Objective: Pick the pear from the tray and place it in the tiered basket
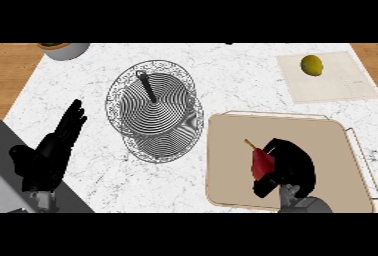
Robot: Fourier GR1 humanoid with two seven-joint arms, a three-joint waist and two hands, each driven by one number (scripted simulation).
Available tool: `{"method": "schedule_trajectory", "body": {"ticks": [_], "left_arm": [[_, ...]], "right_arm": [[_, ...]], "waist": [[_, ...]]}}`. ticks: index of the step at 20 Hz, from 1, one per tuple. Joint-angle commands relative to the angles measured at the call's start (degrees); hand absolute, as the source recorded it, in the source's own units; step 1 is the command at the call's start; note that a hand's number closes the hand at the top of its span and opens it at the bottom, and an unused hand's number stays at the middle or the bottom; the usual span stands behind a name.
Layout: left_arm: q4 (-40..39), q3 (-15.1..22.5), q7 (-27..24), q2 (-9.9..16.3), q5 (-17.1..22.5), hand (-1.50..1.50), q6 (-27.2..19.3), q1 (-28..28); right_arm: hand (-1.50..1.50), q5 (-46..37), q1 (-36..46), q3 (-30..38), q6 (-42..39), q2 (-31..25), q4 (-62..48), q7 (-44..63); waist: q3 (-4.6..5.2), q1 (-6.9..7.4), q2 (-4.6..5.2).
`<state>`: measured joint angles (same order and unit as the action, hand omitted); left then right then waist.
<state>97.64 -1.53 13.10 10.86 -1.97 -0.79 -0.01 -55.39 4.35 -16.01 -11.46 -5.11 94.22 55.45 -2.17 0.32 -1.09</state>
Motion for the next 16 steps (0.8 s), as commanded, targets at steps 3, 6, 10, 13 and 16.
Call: {"method": "schedule_trajectory", "body": {"ticks": [3, 6, 10, 13, 16], "left_arm": [[-6.58, 1.98, -0.9, -4.35, -2.78, 0.0, -2.43, 5.23], [-6.1, 0.7, -0.89, -4.87, -3.35, 0.0, -2.8, 6.75], [-6.46, -0.8, -1.74, -5.31, -3.0, 0.0, -2.05, 7.0], [-5.42, -1.98, -1.98, -5.29, -3.43, 0.0, -1.47, 8.41], [-3.24, -1.85, -1.35, -5.95, -3.82, 0.0, -0.33, 9.58]], "right_arm": [[1.5, -1.77, 3.14, -15.19, -4.35, 0.24, 4.09, -10.3], [1.5, -0.37, 0.48, -16.42, -2.69, 2.27, 12.32, -9.63], [1.5, 0.23, 1.96, -14.95, -0.6, 4.97, 23.25, -5.96], [1.5, 0.49, 4.92, -13.61, -0.7, 5.04, 31.67, -3.63], [1.5, -3.62, 9.91, -14.91, -4.3, 4.26, 36.68, -2.19]], "waist": [[2.32, 0.99, 1.19], [2.27, -0.87, 0.75], [2.33, -2.17, 0.61], [2.37, -2.04, 0.44], [2.42, -1.19, 0.3]]}}
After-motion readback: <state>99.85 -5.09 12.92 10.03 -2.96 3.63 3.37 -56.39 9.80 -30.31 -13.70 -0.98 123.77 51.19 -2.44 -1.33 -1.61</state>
